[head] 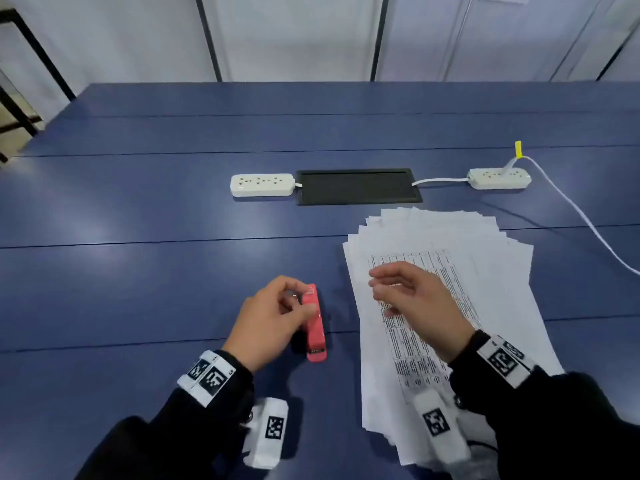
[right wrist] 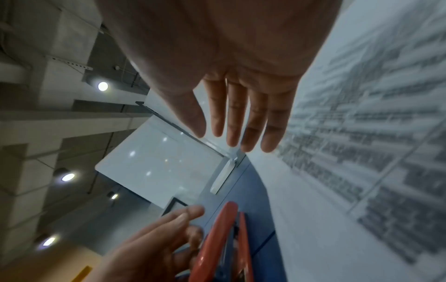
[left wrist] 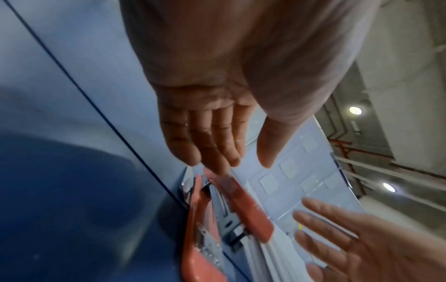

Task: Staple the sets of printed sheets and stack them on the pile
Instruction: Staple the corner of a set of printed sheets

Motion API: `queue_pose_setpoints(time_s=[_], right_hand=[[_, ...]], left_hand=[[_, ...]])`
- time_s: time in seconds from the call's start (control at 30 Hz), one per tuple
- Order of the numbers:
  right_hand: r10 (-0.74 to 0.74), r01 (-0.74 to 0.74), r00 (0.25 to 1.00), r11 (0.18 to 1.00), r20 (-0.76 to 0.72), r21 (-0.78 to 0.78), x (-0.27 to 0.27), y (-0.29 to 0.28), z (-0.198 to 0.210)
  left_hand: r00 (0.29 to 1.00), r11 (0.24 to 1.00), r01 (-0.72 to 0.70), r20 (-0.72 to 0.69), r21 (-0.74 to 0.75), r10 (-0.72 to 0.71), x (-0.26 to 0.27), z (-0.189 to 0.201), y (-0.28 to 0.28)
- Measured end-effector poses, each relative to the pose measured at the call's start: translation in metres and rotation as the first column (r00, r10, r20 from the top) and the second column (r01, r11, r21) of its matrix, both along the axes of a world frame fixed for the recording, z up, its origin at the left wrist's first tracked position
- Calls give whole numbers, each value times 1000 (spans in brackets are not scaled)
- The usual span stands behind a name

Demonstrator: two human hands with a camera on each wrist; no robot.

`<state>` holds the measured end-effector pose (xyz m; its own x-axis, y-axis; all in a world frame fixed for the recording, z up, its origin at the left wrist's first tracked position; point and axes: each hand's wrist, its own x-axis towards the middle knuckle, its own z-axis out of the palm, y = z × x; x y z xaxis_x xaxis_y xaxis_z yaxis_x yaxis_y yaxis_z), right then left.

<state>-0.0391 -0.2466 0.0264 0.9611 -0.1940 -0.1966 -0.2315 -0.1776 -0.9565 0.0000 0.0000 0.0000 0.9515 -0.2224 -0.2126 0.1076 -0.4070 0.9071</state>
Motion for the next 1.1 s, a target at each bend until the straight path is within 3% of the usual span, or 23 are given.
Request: queue_pose_setpoints(time_s=[0.07,0.13,0.33,0.6,0.73,0.83,1.0,1.1], right_hand=[[-15,15,1000,1000,24,-2,4,3,-14],[-10,9,999,1000,30,28,7,3,-28],[82,-81,997,996,-2,46,-1,10,-42],[-57,66,990,995,125,-69,-33,-34,-11],[-228,233,972,968,58,-89,-40,-87,4],[-335,327,942,922,-2,-209,-38,-118,10],[-454,324,873,812,-177,-485,-39,-161,-9],[-451,262,857,799,-250,-542,-37,-167,-16]], left_hand=[[994,969,73,61,235,-90,0,-8,-5],[987,928,124,55,350,-153,1,-11,-9],[988,919,154,-23,364,-156,-3,-9,-19],[982,895,182,-34,408,-185,21,6,-16],[989,874,120,15,471,-144,52,11,-7],[986,841,88,76,534,-151,76,14,-1],[979,820,72,118,568,-168,106,26,15],[980,793,41,131,608,-151,120,28,32]])
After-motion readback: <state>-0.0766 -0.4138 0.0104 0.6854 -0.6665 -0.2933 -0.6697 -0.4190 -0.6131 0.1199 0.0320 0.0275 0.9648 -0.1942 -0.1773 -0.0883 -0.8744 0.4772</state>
